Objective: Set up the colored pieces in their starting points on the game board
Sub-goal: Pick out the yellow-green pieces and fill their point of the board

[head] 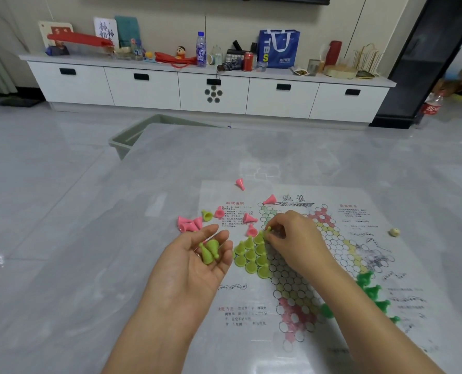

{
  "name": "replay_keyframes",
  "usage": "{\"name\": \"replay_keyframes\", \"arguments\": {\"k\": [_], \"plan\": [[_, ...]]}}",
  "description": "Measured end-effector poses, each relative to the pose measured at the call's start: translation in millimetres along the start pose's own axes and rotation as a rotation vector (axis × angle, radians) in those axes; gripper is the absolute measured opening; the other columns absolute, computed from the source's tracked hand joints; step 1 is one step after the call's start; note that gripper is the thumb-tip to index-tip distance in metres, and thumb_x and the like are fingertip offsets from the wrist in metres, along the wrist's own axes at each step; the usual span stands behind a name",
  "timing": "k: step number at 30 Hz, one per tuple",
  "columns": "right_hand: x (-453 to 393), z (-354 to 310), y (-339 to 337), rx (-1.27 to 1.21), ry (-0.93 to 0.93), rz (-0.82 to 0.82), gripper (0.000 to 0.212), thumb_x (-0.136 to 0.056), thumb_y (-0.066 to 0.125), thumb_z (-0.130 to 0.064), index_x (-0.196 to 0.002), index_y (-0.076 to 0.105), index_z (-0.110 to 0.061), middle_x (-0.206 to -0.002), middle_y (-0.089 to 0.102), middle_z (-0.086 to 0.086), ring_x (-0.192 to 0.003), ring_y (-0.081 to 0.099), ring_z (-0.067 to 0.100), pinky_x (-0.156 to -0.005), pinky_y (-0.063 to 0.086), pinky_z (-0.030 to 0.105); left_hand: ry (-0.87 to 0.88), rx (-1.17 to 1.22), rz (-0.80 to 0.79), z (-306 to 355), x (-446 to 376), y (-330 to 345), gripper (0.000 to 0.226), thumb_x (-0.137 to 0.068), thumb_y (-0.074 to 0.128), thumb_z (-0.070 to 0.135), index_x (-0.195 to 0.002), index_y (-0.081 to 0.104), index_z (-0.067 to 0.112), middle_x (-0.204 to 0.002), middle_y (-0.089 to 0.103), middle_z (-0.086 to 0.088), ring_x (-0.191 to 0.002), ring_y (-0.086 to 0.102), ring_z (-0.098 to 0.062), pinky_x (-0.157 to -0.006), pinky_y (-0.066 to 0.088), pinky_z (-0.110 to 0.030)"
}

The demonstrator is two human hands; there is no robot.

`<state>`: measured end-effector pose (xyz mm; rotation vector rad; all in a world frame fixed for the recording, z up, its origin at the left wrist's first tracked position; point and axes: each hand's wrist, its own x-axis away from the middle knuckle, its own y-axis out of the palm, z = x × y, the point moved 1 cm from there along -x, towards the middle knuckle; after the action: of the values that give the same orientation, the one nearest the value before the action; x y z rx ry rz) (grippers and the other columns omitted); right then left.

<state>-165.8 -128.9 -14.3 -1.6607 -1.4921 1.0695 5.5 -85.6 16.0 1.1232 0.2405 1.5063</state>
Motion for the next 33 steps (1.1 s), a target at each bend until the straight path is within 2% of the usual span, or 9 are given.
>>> {"name": "replay_keyframes", "arguments": {"k": [4,9,13,16,20,23,28,30,33], "plan": [[3,1,-12,-0.072,0.029,0.007,0.025,-0.086,0.054,-0.012,-0.109,0.062,-0.014,-0.094,0.059,-0.001,-0.084,0.055,0.012,-0.071,0.04,0.018,0.031,0.027,-0.002,0,0,2,0.016,-0.088,0.044,0.003,-0.094,0.058,-0.002,-0.081,0.064,-0.018,-0.074,0.065,-0.025,-0.064,0.059,-0.03],[15,-24,-40,-0.282,-0.081,0.142,0.017,-0.086,0.056,-0.01,-0.096,0.068,-0.018,-0.088,0.066,-0.006,-0.076,0.058,0.003,-0.067,0.045,0.01,-0.019,0.013,-0.047,-5,3,6,0.026,-0.09,0.042,0.007,-0.104,0.058,-0.006,-0.107,0.064,-0.025,-0.101,0.063,-0.032,-0.084,0.05,-0.039],[28,-44,-41,-0.287,-0.287,-0.013,0.012,-0.083,0.061,-0.016,-0.092,0.069,-0.021,-0.082,0.064,-0.007,-0.077,0.058,0.004,-0.072,0.049,0.019,-0.045,0.054,-0.086,-9,4,8,0.03,-0.087,0.043,0.007,-0.111,0.056,-0.007,-0.104,0.066,-0.026,-0.099,0.064,-0.033,-0.088,0.049,-0.041],[32,-45,-38,-0.254,-0.386,-0.061,0.015,-0.081,0.063,-0.013,-0.093,0.068,-0.021,-0.078,0.058,-0.013,-0.073,0.054,0.003,-0.071,0.047,0.021,-0.033,0.083,-0.129,-10,3,9,0.044,-0.072,0.05,0.006,-0.114,0.054,-0.005,-0.096,0.067,-0.025,-0.087,0.067,-0.031,-0.084,0.054,-0.041],[33,-40,-33,-0.162,-0.545,-0.115,0.02,-0.082,0.057,-0.015,-0.099,0.064,-0.025,-0.085,0.057,-0.008,-0.074,0.049,0.0,-0.067,0.049,0.026,-0.043,0.046,-0.164,-10,3,9,0.035,-0.065,0.051,0.009,-0.097,0.057,-0.001,-0.081,0.069,-0.017,-0.077,0.066,-0.024,-0.08,0.054,-0.037],[32,-36,-30,-0.131,-0.547,-0.069,0.02,-0.08,0.057,-0.021,-0.098,0.064,-0.026,-0.081,0.053,-0.011,-0.073,0.045,0.002,-0.063,0.05,0.032,-0.079,-0.016,-0.208,-14,3,10,0.043,-0.065,0.052,0.011,-0.105,0.057,-0.003,-0.09,0.067,-0.019,-0.079,0.068,-0.025,-0.082,0.053,-0.036],[31,-34,-33,-0.244,-0.473,-0.001,0.016,-0.079,0.062,-0.021,-0.093,0.069,-0.02,-0.077,0.056,-0.013,-0.067,0.05,-0.002,-0.065,0.044,0.014,-0.086,0.0,-0.232,-14,5,12,0.044,-0.069,0.052,0.009,-0.11,0.057,-0.006,-0.102,0.068,-0.024,-0.088,0.069,-0.029,-0.081,0.056,-0.038],[26,-26,-39,-0.279,-0.338,0.072,0.01,-0.082,0.064,-0.02,-0.091,0.068,-0.02,-0.079,0.061,-0.011,-0.073,0.056,0.002,-0.07,0.046,0.012,-0.075,-0.01,-0.143,-13,4,11,0.031,-0.079,0.049,0.007,-0.107,0.056,-0.005,-0.102,0.067,-0.026,-0.093,0.067,-0.033,-0.082,0.054,-0.042],[18,-4,-41,-0.157,-0.124,0.095,0.008,-0.084,0.061,-0.017,-0.09,0.066,-0.017,-0.083,0.065,-0.006,-0.077,0.058,0.004,-0.073,0.05,0.016,-0.013,0.021,0.004,-9,0,4,0.019,-0.087,0.043,0.004,-0.1,0.056,-0.003,-0.093,0.064,-0.022,-0.086,0.063,-0.031,-0.075,0.05,-0.036]]}}
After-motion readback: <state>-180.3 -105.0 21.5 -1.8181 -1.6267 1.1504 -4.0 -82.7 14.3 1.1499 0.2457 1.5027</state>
